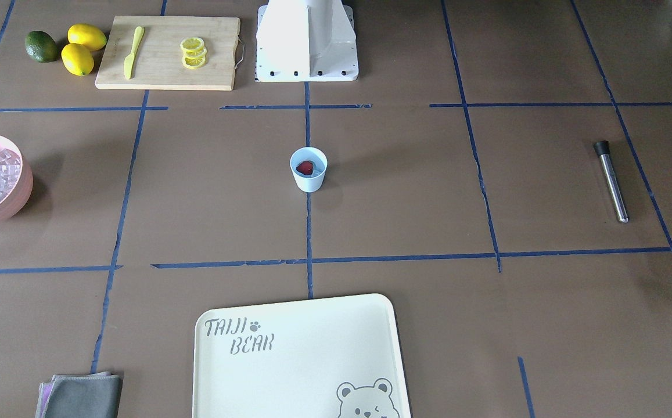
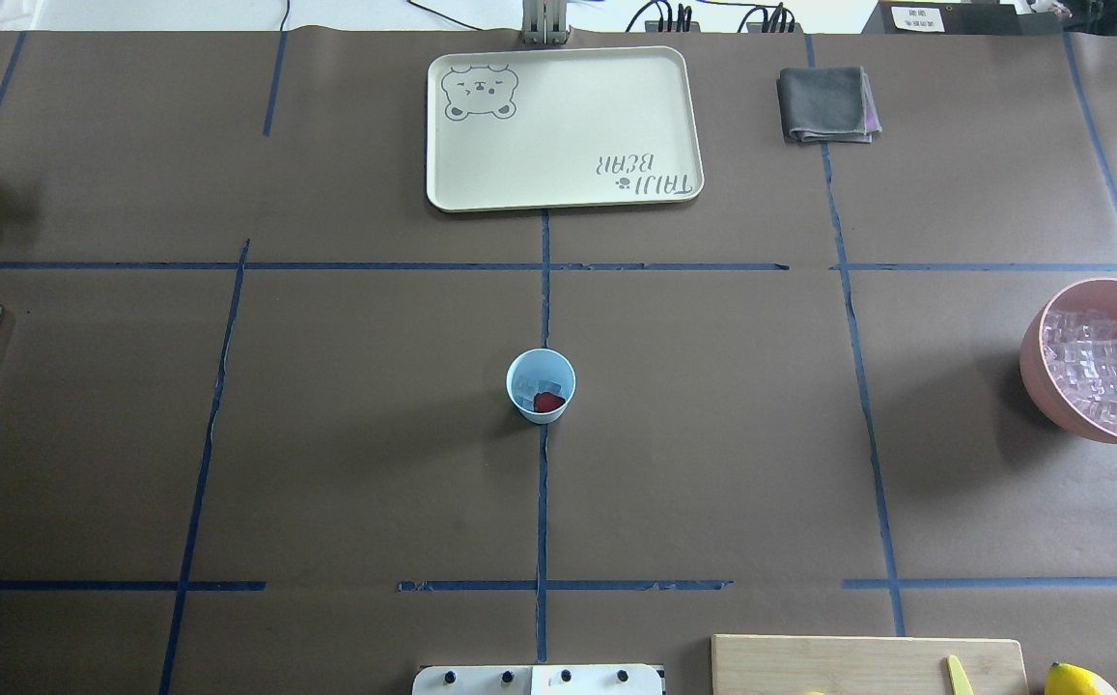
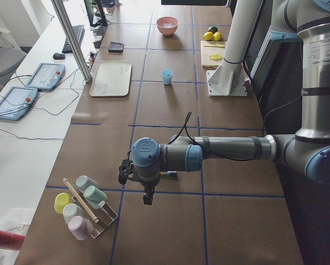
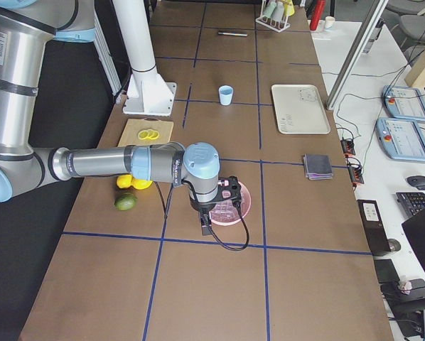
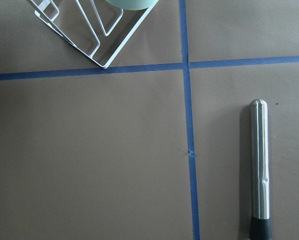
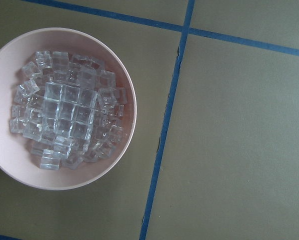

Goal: Mash ice and strawberries in cup

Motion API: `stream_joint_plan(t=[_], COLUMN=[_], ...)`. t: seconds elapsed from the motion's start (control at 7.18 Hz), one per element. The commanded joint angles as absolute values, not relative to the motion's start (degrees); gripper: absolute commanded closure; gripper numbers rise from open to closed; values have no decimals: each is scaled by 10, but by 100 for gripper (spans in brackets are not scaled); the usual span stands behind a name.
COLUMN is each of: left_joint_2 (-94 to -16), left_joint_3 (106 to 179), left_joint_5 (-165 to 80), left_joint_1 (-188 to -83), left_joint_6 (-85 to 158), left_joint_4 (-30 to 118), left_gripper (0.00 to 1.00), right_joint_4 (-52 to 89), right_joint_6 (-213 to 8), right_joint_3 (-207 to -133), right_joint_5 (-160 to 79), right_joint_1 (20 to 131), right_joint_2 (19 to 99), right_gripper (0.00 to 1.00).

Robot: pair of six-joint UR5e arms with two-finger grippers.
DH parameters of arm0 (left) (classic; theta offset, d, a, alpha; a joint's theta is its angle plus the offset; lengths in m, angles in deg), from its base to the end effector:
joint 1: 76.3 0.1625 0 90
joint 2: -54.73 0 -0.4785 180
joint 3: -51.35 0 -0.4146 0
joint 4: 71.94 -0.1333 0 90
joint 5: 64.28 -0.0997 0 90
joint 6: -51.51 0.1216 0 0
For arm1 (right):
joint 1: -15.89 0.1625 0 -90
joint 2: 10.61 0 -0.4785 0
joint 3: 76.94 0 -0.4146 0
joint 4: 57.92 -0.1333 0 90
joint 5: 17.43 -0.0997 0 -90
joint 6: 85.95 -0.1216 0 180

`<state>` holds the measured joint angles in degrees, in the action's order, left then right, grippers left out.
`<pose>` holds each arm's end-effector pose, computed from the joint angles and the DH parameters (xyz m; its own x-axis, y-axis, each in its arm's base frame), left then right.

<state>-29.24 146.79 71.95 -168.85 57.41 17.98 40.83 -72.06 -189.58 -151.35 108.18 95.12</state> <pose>-0.0660 -0.4605 0.7279 0.6916 0.0637 -0.7195 -0.0267 0.9977 0.0626 0.0640 -0.3764 0.6639 0.7074 -0.1902 0.6807 0.1338 0.9817 0.1353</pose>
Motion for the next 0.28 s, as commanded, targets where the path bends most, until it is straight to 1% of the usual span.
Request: stream_joint_plan(t=[0.0, 0.14], left_joint_2=[-292, -292], left_joint_3=[1467, 1467], left_joint_5=[720, 719], left_joint_1=[-1689, -1689], left_joint_6=[574, 574], left_joint_4=[180, 180], left_gripper=[0, 0], right_joint_4=[409, 409], right_joint_6=[-721, -722], right_joint_3=[-1896, -1896], right_joint_5=[-1514, -1515], right_joint_1=[1082, 1082], right_joint_2=[951, 951], right_gripper=[1, 1])
